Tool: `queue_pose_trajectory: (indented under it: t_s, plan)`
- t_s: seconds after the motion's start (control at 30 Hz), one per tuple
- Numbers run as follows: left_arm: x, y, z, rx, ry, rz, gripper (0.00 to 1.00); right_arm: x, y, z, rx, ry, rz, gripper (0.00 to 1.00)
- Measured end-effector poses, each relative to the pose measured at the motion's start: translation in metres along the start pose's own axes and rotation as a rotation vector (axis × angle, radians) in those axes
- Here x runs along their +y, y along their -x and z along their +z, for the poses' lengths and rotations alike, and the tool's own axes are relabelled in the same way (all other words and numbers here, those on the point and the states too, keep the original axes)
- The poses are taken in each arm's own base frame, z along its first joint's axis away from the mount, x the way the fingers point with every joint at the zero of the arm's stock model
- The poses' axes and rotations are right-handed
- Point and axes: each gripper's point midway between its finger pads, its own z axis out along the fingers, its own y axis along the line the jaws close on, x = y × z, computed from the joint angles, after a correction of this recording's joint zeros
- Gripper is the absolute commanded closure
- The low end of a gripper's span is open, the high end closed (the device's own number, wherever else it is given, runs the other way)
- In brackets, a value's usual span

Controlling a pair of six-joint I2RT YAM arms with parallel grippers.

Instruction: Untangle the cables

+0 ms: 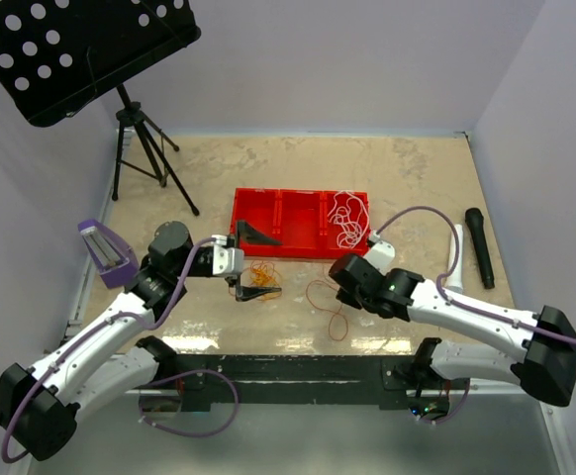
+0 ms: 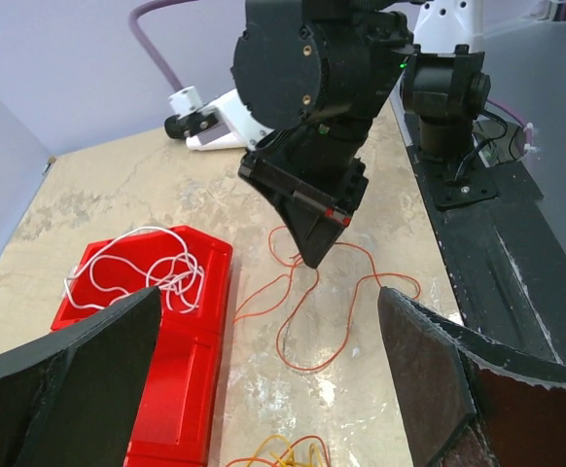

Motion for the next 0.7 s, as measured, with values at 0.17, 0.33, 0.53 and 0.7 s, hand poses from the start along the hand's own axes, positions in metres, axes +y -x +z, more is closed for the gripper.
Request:
queue_pose_trajectory:
  t_s: [0.17,0.33,0.53,0.7]
  plan:
    - [-0.001,-0.003,-0.001,0.012,-0.003,0.004,0.03,-0.018,-0.009,0.000,0.004,-0.008,0.162,0.42]
    - [-0.003,-0.006,-0.002,0.018,-0.004,-0.005,0.04,-0.030,-0.016,0.005,0.007,-0.058,0.268,0.14]
    - [-0.006,-0.007,-0.003,0.020,-0.004,-0.007,0.04,-0.035,-0.013,0.014,-0.016,-0.136,0.375,0.14]
    - [-0.007,-0.004,-0.004,0.016,-0.002,-0.001,0.04,-0.033,-0.017,0.026,-0.014,-0.186,0.393,0.14]
